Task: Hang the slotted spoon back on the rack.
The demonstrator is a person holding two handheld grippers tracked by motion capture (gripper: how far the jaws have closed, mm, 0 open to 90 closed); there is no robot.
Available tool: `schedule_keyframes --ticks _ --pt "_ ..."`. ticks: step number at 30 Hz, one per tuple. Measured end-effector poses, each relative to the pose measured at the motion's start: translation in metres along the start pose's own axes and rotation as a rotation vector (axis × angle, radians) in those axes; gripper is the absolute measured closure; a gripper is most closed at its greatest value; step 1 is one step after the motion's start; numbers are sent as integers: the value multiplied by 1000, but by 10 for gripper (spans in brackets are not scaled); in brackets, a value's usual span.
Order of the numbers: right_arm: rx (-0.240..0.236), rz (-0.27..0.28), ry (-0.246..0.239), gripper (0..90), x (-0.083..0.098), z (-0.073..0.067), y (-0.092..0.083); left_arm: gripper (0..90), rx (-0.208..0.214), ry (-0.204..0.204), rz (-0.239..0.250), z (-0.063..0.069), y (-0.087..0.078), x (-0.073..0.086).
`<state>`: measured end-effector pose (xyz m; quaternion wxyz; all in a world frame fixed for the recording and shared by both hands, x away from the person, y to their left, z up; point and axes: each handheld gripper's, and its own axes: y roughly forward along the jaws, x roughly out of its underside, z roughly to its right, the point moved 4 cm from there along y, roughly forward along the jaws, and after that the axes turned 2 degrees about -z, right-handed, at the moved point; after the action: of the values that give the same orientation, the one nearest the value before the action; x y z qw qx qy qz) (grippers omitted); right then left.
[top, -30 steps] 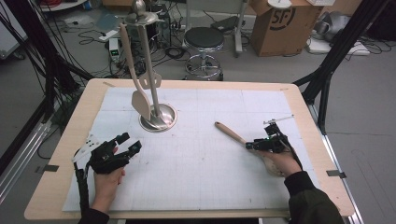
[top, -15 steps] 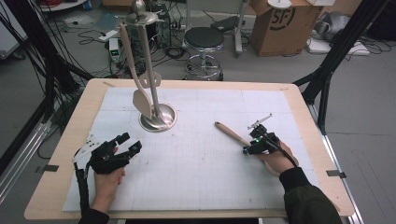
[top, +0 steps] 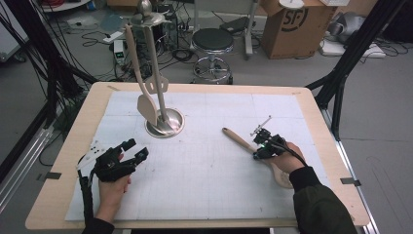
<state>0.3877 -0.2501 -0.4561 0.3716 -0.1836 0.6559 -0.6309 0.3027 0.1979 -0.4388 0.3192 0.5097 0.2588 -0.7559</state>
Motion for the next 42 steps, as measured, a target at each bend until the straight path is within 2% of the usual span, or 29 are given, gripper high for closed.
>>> schedule_keyframes --ticks 2,3,6,10,15,22,27,34,37,42 --pt "-10 12 4 785 0 1 0 251 -2 -4 3 -1 0 0" --pt "-33 30 23 785 1 2 -1 251 -2 -6 2 -1 0 0" --pt "-135 137 94 785 0 4 -5 251 0 -8 2 -2 -1 0" --pt "-211 273 144 784 -7 6 -13 251 -1 -7 5 -1 -1 0" --pt "-313 446 176 784 -18 3 -25 251 -3 -8 5 -2 -2 0" --pt "-425 623 195 784 -30 -4 -38 251 -3 -10 7 -2 -3 -1" --pt "-479 746 190 784 -40 -10 -48 251 -1 -14 9 -2 -2 -1" --pt "-514 910 140 783 -60 -25 -59 252 0 -15 15 -2 -3 -1" --pt "-540 960 140 783 -68 -30 -60 252 -4 -16 12 -4 -4 -1" --pt "-549 1021 134 783 -85 -39 -63 252 -3 -10 6 -4 -5 0"
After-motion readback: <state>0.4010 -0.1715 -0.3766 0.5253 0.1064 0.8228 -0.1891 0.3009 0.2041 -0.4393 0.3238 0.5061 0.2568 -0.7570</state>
